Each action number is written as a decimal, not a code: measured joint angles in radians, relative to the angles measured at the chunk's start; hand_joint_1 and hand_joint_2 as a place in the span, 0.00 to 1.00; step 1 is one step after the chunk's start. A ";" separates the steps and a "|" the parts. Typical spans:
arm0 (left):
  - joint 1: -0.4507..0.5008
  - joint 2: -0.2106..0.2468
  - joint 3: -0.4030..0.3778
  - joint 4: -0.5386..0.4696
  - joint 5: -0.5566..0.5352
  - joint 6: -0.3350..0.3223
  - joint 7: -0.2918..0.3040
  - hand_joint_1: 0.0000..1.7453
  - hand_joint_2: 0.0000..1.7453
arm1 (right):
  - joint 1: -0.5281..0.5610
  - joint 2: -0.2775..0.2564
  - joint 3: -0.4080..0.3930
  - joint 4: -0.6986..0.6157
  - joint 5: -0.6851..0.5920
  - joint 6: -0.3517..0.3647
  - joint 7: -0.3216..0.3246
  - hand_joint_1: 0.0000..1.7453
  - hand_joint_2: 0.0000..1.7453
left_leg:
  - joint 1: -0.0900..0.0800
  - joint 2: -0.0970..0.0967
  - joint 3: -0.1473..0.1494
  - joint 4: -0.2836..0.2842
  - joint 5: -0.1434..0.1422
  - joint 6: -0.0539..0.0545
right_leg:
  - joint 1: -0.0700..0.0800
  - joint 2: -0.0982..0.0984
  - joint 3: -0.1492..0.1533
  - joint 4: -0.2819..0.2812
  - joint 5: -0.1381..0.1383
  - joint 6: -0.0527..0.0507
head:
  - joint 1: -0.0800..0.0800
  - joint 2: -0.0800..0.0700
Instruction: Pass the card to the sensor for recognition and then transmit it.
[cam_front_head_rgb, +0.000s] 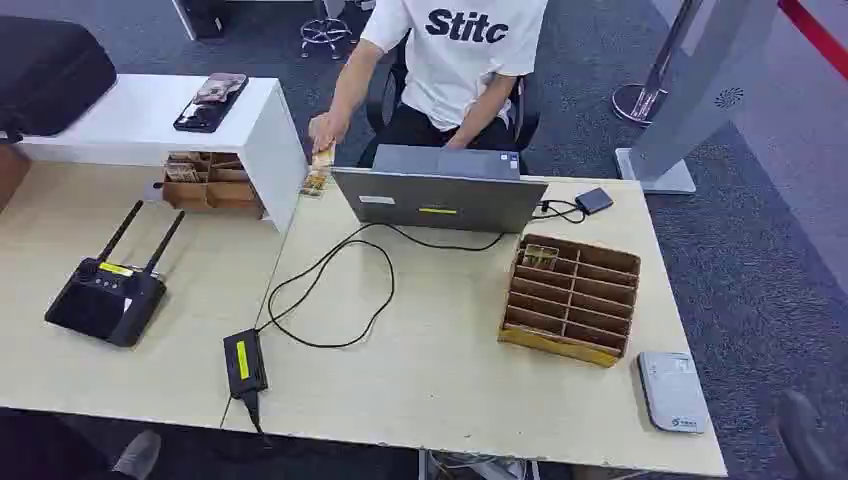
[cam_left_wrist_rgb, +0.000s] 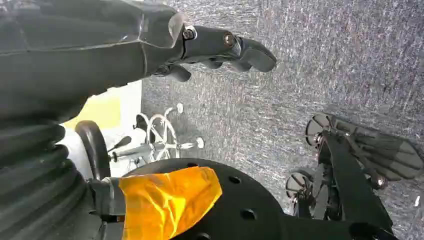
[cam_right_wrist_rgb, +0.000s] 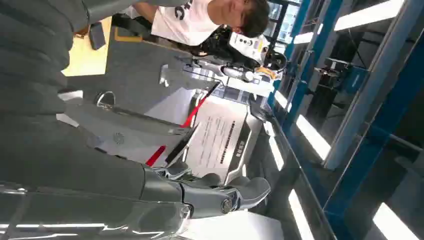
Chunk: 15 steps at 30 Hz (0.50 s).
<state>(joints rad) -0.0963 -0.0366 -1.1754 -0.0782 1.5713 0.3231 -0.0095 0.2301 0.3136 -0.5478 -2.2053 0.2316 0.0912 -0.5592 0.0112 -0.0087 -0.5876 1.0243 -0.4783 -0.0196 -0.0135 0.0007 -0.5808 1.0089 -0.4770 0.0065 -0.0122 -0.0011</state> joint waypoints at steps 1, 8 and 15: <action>0.000 0.000 0.000 0.000 0.000 0.000 0.000 0.00 1.00 | 0.000 0.000 0.000 0.000 0.000 0.000 0.000 0.00 1.00 | 0.000 0.000 0.000 0.000 0.000 0.000 | 0.000 0.000 0.000 0.000 0.000 0.000 | 0.000 0.000; 0.000 0.000 0.000 0.000 0.000 0.000 0.000 0.00 1.00 | 0.000 0.000 0.000 0.000 0.000 0.000 0.000 0.00 1.00 | 0.000 0.000 0.000 0.000 0.000 0.000 | 0.000 0.000 0.000 0.000 0.000 0.000 | 0.000 0.000; -0.012 0.015 -0.012 0.000 -0.040 -0.044 0.007 0.00 1.00 | -0.155 -0.119 0.181 0.125 0.559 -0.296 0.186 0.00 1.00 | 0.000 0.010 -0.004 -0.001 -0.002 -0.002 | 0.000 0.009 0.000 0.001 0.001 -0.001 | -0.001 0.000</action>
<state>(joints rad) -0.1085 -0.0221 -1.1872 -0.0782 1.5312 0.2796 -0.0027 0.0752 0.1948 -0.3667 -2.0808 0.7902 -0.2046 -0.3733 0.0109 0.0015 -0.5916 1.0233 -0.4799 -0.0219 -0.0140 0.0093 -0.5806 1.0095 -0.4760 0.0053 -0.0134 -0.0011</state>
